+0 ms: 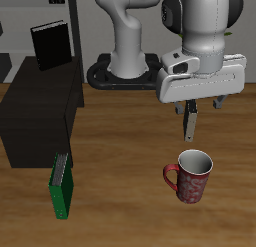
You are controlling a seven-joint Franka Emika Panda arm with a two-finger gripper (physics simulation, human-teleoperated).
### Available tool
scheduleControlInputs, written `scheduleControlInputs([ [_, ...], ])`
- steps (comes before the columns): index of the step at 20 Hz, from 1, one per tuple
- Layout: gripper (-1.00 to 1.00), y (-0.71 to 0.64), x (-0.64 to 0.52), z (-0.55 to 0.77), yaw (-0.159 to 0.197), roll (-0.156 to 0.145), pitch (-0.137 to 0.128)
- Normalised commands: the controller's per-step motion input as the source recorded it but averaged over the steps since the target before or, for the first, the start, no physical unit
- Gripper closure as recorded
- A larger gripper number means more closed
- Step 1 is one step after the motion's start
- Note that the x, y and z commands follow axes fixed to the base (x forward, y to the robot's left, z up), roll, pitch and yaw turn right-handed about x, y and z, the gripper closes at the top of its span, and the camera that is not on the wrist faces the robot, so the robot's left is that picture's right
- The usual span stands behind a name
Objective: Place the black book upright on top of the shelf and place the red mug on top of the shelf
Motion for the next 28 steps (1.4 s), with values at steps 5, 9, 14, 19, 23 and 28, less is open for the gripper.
scheduleControlInputs([
  [5,-1.00,0.10,0.16,-0.08,0.014,0.011,-0.021],
  [9,-1.00,-0.03,0.22,-0.16,-0.001,-0.017,-0.017],
  [14,-1.00,-0.03,0.18,-0.19,0.012,-0.002,0.006],
  [19,-1.00,0.13,0.04,-0.34,-0.021,-0.046,0.004],
  [23,-1.00,0.26,-0.14,-0.25,-0.007,-0.084,-0.103],
  [28,-1.00,0.34,-0.10,-0.20,0.011,0.036,-0.053],
])
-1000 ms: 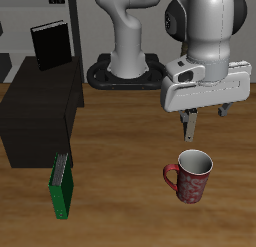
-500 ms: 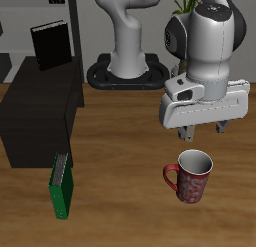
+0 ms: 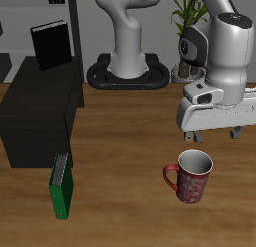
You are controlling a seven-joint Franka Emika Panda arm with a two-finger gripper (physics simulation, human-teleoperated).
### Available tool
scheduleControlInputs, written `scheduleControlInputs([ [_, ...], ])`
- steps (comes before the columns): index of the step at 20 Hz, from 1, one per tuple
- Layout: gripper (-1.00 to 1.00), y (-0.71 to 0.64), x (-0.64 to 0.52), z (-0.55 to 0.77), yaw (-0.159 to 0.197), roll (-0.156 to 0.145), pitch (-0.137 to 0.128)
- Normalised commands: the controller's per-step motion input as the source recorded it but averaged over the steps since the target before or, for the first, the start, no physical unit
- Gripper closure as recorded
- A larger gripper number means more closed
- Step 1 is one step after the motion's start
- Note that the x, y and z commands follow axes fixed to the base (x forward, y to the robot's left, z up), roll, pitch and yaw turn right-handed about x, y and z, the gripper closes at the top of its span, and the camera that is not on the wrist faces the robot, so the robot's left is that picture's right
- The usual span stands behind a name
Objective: Place the black book upright on top of the shelf and place the red mug on top of the shelf
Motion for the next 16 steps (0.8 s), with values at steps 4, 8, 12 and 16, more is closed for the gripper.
scheduleControlInputs([
  [4,-1.00,0.14,0.05,-0.20,0.004,-0.003,-0.003],
  [8,-1.00,0.06,0.00,-0.11,-0.010,0.012,-0.003],
  [12,-1.00,0.02,0.06,-0.21,-0.008,0.013,0.038],
  [16,-1.00,-0.09,0.07,-0.24,-0.028,-0.004,0.038],
])
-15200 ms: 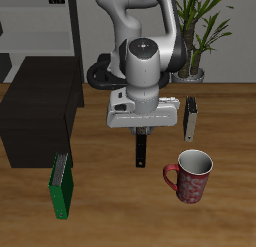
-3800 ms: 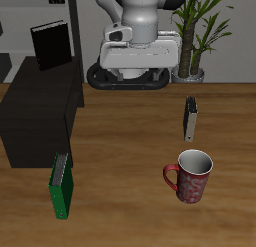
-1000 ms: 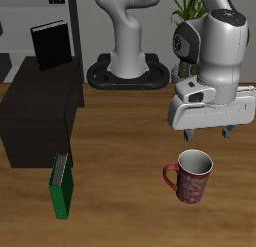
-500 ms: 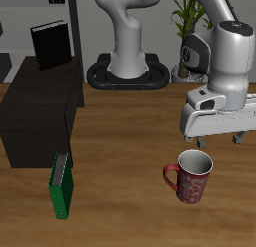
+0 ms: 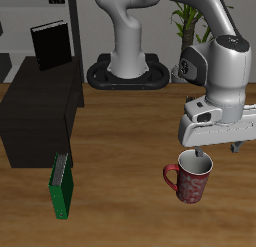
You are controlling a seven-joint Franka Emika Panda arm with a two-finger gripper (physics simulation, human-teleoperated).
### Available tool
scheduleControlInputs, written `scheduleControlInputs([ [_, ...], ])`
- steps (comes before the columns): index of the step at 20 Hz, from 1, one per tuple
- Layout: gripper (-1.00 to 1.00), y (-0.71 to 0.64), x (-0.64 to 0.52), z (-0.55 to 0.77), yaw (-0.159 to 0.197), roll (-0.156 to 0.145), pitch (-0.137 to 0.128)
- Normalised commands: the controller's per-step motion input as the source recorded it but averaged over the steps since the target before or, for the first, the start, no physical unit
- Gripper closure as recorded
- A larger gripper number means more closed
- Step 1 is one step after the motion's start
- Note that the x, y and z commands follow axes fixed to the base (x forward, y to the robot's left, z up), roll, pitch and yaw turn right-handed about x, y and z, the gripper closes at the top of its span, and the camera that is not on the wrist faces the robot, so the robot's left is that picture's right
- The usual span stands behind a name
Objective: Place the black book upright on top of the shelf and place the red mug on top of the shelf
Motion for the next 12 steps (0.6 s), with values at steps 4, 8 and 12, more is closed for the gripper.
scheduleControlInputs([
  [4,-1.00,-0.04,0.12,-0.34,-0.010,-0.002,0.049],
  [8,-1.00,-0.07,0.08,-0.34,0.016,-0.001,0.045],
  [12,-1.00,-0.05,0.00,-0.18,0.009,0.008,0.023],
])
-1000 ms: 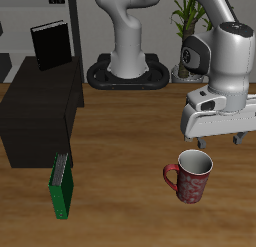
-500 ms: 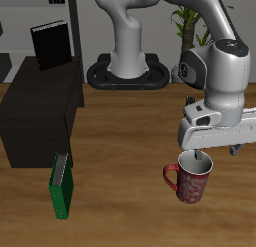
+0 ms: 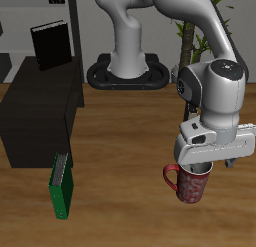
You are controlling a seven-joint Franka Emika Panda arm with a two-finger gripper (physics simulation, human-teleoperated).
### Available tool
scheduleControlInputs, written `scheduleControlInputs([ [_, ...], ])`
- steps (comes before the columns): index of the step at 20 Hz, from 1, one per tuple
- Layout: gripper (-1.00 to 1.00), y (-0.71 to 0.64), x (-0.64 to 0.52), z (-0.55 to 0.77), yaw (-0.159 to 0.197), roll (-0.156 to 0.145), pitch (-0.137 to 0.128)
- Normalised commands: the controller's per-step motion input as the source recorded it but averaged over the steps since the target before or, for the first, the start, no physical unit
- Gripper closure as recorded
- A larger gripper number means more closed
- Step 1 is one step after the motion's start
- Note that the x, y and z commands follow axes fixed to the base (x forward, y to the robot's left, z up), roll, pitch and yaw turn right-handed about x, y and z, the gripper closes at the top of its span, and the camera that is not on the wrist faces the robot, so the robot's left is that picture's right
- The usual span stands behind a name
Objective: Place the black book upright on top of the shelf and place the red mug on top of the shelf
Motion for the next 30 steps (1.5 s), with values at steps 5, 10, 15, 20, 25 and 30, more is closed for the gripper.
scheduleControlInputs([
  [5,1.00,-0.07,0.05,-0.33,-0.008,0.013,0.064],
  [10,1.00,-0.06,0.03,-0.18,-0.012,0.013,0.046],
  [15,1.00,-0.07,-0.05,0.00,-0.008,0.009,0.014],
  [20,1.00,-0.11,-0.16,0.22,-0.023,0.009,-0.015],
  [25,1.00,-0.12,-0.39,0.21,0.015,0.027,-0.046],
  [30,1.00,-0.28,-0.36,0.38,-0.006,-0.011,-0.043],
])
